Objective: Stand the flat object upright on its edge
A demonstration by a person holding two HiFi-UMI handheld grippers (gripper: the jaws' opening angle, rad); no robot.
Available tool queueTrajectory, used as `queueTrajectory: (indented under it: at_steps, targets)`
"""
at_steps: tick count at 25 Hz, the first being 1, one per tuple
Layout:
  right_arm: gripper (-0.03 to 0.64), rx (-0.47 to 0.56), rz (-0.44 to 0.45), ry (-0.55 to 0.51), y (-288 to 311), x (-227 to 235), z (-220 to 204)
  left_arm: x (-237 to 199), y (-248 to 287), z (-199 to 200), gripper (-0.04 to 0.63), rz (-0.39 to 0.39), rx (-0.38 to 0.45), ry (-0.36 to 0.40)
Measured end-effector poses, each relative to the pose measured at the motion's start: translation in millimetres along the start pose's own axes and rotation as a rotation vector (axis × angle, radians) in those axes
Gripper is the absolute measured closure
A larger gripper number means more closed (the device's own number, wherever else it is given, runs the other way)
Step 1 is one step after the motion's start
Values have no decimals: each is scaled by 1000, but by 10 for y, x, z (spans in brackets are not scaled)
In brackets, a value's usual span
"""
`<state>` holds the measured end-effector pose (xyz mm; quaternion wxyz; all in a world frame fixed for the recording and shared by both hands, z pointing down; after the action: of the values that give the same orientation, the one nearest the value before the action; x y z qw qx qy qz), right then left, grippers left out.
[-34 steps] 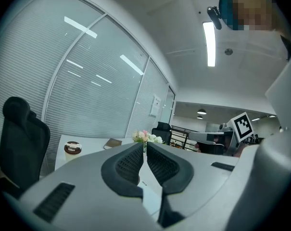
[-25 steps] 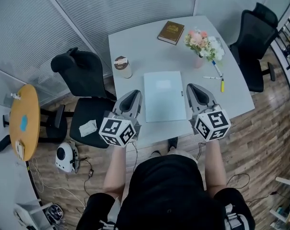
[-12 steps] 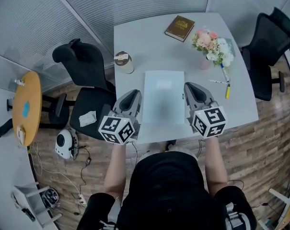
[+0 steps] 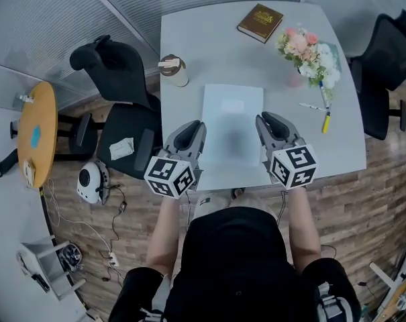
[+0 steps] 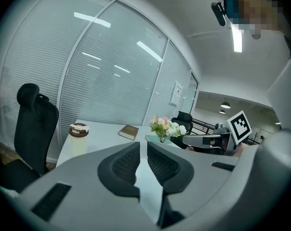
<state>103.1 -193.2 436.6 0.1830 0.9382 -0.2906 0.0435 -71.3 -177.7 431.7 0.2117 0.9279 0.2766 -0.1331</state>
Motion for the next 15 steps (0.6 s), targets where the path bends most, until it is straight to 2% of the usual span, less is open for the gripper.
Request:
queueTrajectory:
  at_steps: [15]
  targets:
    - [528,-143,-34,77,443,92,-462,-532,338,-310,515,1,-120,-73]
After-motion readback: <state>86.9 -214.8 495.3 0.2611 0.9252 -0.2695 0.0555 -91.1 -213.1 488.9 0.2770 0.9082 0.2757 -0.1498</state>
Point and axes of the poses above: the fingertips, and each gripper's own axes: y forward along the fingers, x to its right, z out of its top, the point moved 2 cm from there along -y, backward along the fingers, and after that the axes turned 5 degrees about -y, right-handed, at the moved point
